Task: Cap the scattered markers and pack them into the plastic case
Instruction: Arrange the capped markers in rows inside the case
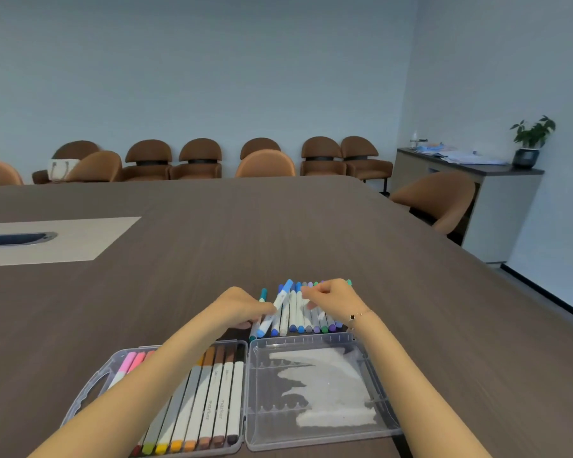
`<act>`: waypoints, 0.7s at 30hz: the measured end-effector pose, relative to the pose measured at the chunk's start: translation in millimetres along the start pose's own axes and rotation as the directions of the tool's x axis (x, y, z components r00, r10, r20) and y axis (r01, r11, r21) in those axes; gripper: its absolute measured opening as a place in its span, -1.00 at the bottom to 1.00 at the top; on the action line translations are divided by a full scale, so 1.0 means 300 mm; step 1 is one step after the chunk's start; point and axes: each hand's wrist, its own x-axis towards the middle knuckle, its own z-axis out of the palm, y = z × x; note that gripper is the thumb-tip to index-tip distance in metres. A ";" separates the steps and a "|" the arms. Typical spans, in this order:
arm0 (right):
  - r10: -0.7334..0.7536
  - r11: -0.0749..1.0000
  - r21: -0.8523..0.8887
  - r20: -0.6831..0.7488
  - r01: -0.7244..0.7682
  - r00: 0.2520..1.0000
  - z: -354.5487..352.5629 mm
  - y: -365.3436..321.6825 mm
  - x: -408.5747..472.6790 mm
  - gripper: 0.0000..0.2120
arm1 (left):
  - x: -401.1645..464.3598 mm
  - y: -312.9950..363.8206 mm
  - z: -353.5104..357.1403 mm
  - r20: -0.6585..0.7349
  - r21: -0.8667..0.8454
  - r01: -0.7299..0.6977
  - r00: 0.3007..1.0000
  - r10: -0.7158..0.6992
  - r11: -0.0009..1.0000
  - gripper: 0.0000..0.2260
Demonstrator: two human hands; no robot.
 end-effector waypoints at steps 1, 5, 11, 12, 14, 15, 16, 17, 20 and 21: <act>0.011 0.999 0.033 0.074 -0.014 0.997 0.004 -0.020 -0.020 -0.63 | -0.022 -0.006 0.001 0.030 -0.030 -0.010 0.999 0.011 0.999 -0.72; 0.051 0.993 0.090 0.232 -0.074 0.971 0.045 -0.068 -0.064 -0.68 | -0.097 -0.020 0.017 0.063 -0.089 -0.090 0.993 0.096 0.992 -0.74; 0.050 0.997 0.045 0.296 -0.066 0.954 0.074 -0.084 -0.106 -0.61 | -0.143 -0.070 -0.047 0.188 -0.052 -0.220 0.956 0.226 0.974 -0.85; 0.046 0.999 0.009 0.338 -0.052 0.940 0.076 -0.086 -0.121 -0.60 | -0.147 -0.080 -0.071 0.207 -0.022 -0.225 0.952 0.225 0.974 -0.84; 0.058 0.997 -0.073 0.432 -0.030 0.900 0.088 -0.087 -0.150 -0.58 | -0.150 -0.099 -0.122 0.215 0.056 -0.234 0.952 0.217 0.971 -0.85; 0.061 0.996 -0.091 0.474 -0.020 0.878 0.096 -0.087 -0.164 -0.58 | -0.146 -0.105 -0.144 0.197 0.083 -0.241 0.955 0.221 0.967 -0.87; 0.058 0.994 -0.106 0.502 -0.004 0.863 0.105 -0.089 -0.175 -0.58 | -0.140 -0.110 -0.163 0.160 0.092 -0.249 0.959 0.232 0.964 -0.89; 0.050 0.993 -0.120 0.516 0.015 0.855 0.115 -0.094 -0.187 -0.59 | -0.129 -0.119 -0.177 0.112 0.088 -0.258 0.962 0.248 0.962 -0.90; 0.034 0.988 -0.145 0.528 0.050 0.849 0.142 -0.102 -0.205 -0.64 | -0.086 -0.147 -0.181 -0.018 0.083 -0.265 0.963 0.268 0.961 -0.88; 0.039 0.988 -0.144 0.532 0.045 0.846 0.151 -0.103 -0.209 -0.65 | -0.069 -0.154 -0.173 -0.038 0.084 -0.261 0.964 0.264 0.962 -0.88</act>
